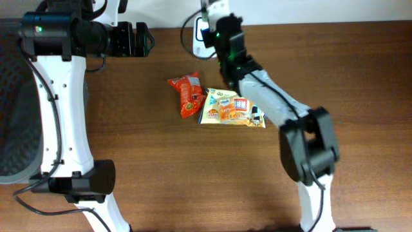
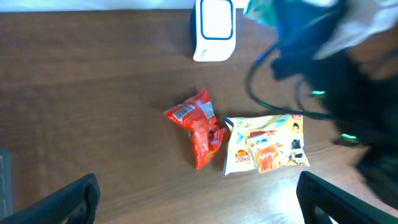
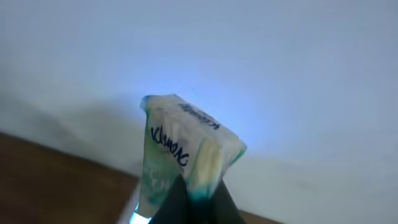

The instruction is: Scan the item barcode

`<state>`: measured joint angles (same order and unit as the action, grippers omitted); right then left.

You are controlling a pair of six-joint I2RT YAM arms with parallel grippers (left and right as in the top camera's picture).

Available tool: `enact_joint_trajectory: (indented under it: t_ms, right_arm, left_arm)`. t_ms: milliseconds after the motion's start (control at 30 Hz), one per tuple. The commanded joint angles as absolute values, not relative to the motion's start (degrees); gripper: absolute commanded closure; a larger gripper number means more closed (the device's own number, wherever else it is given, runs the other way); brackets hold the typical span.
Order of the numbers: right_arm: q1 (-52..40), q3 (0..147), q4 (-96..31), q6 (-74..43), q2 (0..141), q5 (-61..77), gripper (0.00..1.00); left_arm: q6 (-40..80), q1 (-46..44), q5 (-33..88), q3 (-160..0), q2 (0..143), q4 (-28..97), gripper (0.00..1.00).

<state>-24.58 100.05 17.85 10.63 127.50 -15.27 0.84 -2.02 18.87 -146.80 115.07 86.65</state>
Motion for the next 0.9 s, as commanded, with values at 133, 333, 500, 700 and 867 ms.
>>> enact_joint_trajectory:
  t_ms: [133, 333, 500, 700, 867]
  right_arm:
    - [-22.90, 100.14, 22.04, 27.53, 133.14, -11.29, 0.96]
    - [-23.62, 100.14, 21.37, 36.84, 135.15, -9.96, 0.96]
    - [-23.35, 100.14, 21.50, 37.98, 135.83, -9.19, 0.96]
    - [-21.28, 100.44, 34.92, 23.14, 132.81, -28.25, 0.96]
    - [-12.12, 100.47, 22.41, 13.72, 123.42, -36.25, 0.96]
  left_arm:
    - [-0.30, -1.87, 19.25, -147.15, 114.45, 86.59, 0.01]
    - [-0.30, -1.87, 19.25, -147.15, 114.45, 86.59, 0.01]
    - [-0.30, -1.87, 19.25, -147.15, 114.45, 86.59, 0.01]
    - [-0.30, -1.87, 19.25, -147.15, 114.45, 86.59, 0.01]
    - [-0.30, -1.87, 19.27, -147.15, 114.45, 86.59, 0.01]
